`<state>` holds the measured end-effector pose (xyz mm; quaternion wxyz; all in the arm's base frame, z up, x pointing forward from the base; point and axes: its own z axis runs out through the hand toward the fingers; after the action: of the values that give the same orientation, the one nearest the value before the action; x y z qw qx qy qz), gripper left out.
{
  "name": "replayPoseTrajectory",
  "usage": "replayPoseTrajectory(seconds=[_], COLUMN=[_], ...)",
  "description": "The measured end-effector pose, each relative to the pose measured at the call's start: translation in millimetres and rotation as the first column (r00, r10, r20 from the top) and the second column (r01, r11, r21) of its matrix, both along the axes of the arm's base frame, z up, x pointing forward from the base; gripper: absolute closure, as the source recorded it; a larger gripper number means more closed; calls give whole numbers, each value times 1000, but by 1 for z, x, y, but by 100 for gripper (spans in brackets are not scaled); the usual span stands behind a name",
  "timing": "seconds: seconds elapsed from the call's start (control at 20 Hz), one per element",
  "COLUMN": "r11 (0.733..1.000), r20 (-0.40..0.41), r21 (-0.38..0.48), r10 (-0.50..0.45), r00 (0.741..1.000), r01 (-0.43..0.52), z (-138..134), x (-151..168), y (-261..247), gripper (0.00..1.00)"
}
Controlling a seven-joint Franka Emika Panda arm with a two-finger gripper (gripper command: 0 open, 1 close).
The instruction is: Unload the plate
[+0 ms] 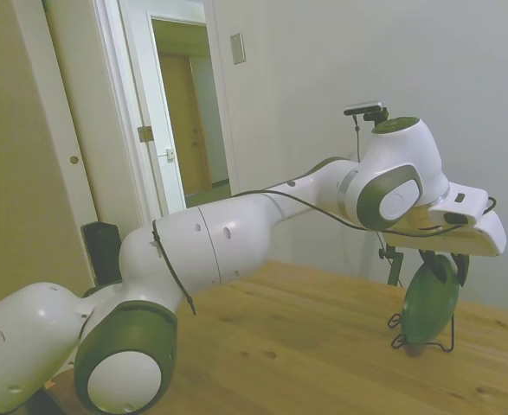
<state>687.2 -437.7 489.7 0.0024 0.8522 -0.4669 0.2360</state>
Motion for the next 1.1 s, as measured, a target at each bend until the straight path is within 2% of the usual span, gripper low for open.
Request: replayPoseTrajectory(seconds=[0.35, 0.65, 0.9, 1.1], r11=[1000, 999, 996, 991], r20=[0, 15, 47, 55], r21=[-9, -24, -46, -31], r10=[7, 21, 78, 134], r00=[1000, 1000, 996, 989], r01=[-7, -21, -76, -132], z=[4, 20, 55, 84], x=[-3, -3, 13, 25], y=[-4, 3, 46, 96], gripper=[100, 100, 100, 100])
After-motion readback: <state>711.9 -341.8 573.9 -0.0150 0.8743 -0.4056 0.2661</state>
